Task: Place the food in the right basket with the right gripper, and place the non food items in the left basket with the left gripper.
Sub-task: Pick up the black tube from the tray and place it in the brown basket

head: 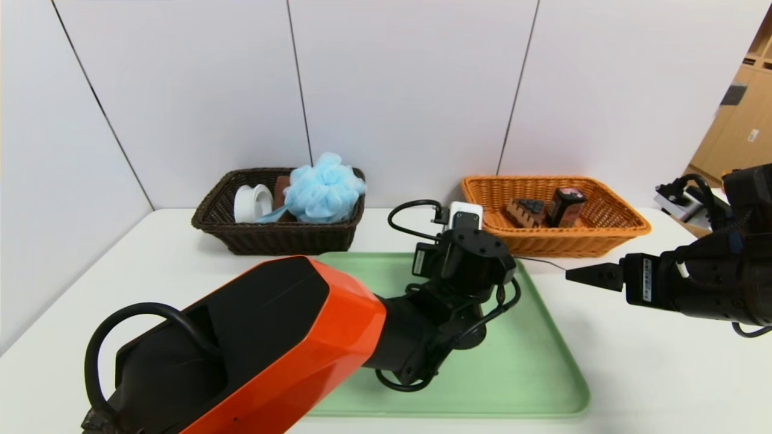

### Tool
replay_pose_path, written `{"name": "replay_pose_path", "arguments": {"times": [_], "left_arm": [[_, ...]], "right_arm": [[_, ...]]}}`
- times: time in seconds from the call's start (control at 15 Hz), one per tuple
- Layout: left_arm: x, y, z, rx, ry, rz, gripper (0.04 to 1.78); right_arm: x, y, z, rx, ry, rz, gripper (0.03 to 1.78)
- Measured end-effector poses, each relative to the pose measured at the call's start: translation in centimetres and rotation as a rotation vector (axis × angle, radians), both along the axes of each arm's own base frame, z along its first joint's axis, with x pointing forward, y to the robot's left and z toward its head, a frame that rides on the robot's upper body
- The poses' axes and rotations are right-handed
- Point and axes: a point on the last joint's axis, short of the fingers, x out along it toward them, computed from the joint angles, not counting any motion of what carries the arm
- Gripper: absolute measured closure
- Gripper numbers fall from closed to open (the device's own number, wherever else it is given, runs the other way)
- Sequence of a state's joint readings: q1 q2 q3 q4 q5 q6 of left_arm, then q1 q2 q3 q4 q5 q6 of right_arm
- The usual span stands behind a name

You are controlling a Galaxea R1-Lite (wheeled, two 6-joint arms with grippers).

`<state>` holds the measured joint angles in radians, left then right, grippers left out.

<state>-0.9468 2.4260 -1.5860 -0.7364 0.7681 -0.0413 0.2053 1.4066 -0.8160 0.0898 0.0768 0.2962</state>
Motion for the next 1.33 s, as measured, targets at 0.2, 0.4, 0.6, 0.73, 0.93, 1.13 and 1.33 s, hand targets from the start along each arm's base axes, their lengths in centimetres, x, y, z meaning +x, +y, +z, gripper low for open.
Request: {"name": "replay_pose_path", "arguments": {"times": [0.2,0.4,0.6,0.73,0.93,1.13,1.33], "left_arm": [[-0.3,0.3,1.0,-0.003,-0.002,-0.005,1.45],[-1.2,1.4,4.5,-0.011,-0.003,-0.029,1.45],[-2.6,3.6,9.9,-0.036,-0.012,-0.063,1.45],[-2.8,6.4,13.5,-0.054,-0.016,-0.060,1.45],[-2.2,12.2,17.4,-0.081,-0.006,0.005,1.45],[-0.9,19.2,19.2,-0.075,0.043,0.062,1.45],[0.0,24.7,19.9,-0.081,0.100,0.100,1.45]], "right_arm": [[0.0,0.0,-0.1,0.001,0.003,-0.001,0.10],[-0.1,0.0,-0.3,0.001,0.011,0.002,0.10],[-0.1,0.0,-0.4,0.000,0.015,0.004,0.10],[0.0,0.0,-0.4,-0.001,0.015,0.005,0.10],[0.1,0.0,-0.4,-0.002,0.017,0.005,0.10],[0.1,0.0,-0.5,-0.003,0.019,0.006,0.10],[0.1,0.1,-0.5,-0.007,0.019,0.011,0.10]]}}
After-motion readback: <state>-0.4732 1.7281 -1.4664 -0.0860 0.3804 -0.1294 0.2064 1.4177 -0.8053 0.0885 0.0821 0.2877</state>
